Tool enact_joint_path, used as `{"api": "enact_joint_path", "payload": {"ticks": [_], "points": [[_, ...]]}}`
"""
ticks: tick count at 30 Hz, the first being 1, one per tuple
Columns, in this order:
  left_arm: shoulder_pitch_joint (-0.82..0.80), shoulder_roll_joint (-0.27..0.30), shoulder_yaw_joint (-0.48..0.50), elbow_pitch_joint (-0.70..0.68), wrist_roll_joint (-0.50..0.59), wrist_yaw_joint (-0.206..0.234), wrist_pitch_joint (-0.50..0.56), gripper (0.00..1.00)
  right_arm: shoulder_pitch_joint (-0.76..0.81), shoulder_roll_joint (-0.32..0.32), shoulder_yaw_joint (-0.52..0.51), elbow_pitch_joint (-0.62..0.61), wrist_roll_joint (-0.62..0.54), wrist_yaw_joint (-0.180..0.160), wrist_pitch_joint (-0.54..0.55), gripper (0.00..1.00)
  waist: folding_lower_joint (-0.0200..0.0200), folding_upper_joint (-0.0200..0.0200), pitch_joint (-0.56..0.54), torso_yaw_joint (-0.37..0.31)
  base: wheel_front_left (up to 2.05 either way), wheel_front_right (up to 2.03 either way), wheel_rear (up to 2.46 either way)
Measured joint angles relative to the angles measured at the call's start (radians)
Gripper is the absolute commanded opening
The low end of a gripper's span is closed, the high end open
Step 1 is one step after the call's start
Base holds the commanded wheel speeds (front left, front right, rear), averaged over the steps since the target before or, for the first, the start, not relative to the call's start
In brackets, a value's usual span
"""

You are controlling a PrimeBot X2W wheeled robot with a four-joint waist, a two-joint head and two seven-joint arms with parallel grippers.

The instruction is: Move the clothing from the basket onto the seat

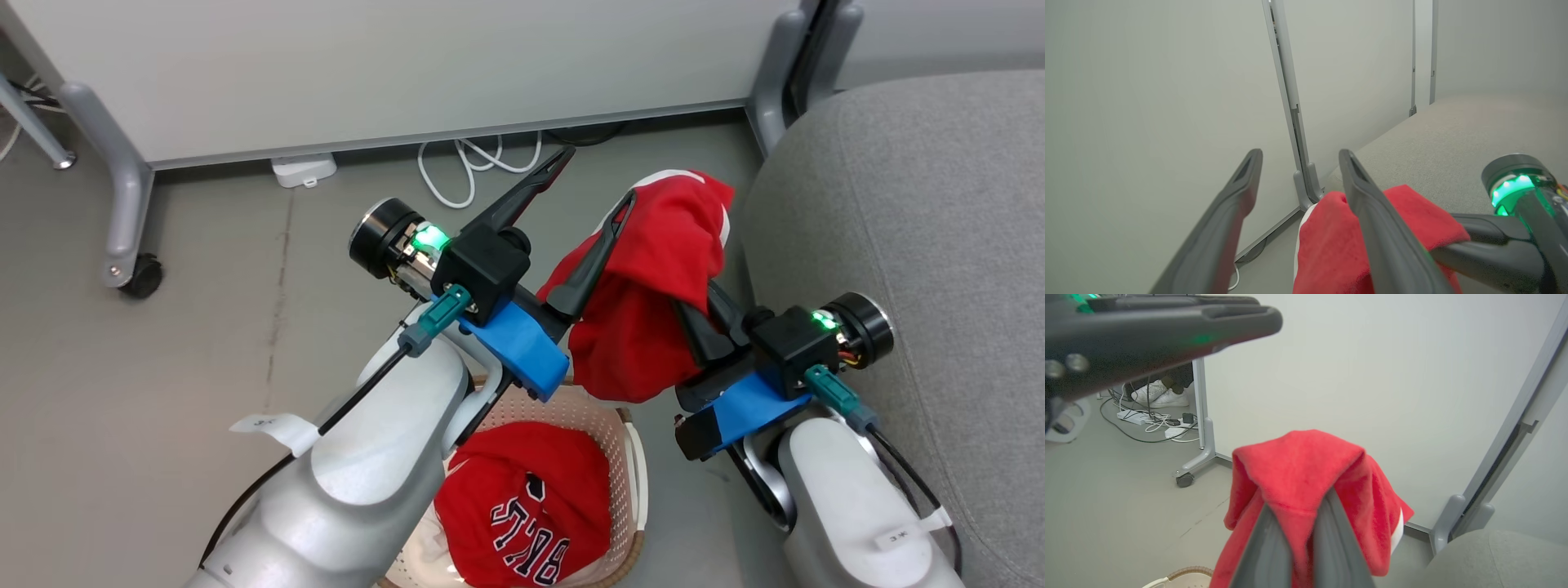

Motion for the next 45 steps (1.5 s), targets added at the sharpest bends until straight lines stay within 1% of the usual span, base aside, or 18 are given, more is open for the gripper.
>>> {"api": "enact_joint_path", "payload": {"ticks": [10,11,14,28,33,38,43,45], "points": [[0.021,0.011,-0.001,-0.024,0.018,0.000,0.000,1.00,0.024,-0.007,-0.093,-0.066,0.005,0.000,0.000,0.00,-0.0001,0.0000,0.042,-0.104,0.00,0.00,0.00],[0.026,0.012,-0.003,-0.026,0.025,0.000,0.000,1.00,0.028,-0.007,-0.109,-0.076,0.008,0.000,0.000,0.00,0.0000,0.0000,0.049,-0.126,0.00,0.00,0.00],[0.032,0.014,-0.009,-0.027,0.026,0.000,0.000,1.00,0.041,-0.010,-0.133,-0.094,0.008,0.000,0.000,0.00,0.0000,0.0000,0.058,-0.158,0.00,0.00,0.00],[0.045,0.019,-0.057,-0.029,0.033,-0.003,0.000,1.00,0.121,-0.008,-0.258,-0.177,0.011,0.000,0.000,0.00,-0.0001,0.0000,0.092,-0.297,0.00,0.00,0.00],[0.045,0.019,-0.065,-0.030,0.033,-0.005,0.000,1.00,0.145,-0.004,-0.275,-0.206,0.021,0.000,0.000,0.00,-0.0001,0.0000,0.096,-0.320,0.00,0.00,0.00],[0.045,0.022,-0.065,-0.040,0.034,-0.008,0.000,1.00,0.146,-0.001,-0.294,-0.251,0.027,0.000,0.000,0.00,0.0000,0.0001,0.105,-0.326,0.00,0.00,0.00],[0.024,0.034,-0.054,-0.051,0.037,-0.009,0.000,1.00,0.085,-0.002,-0.334,-0.316,0.022,0.000,0.000,0.00,0.0000,0.0000,0.142,-0.321,0.00,0.00,0.00],[0.013,0.040,-0.047,-0.055,0.042,-0.009,0.000,1.00,0.047,-0.012,-0.366,-0.335,0.021,0.000,0.000,0.00,-0.0001,0.0001,0.163,-0.318,0.00,0.00,0.00]]}}
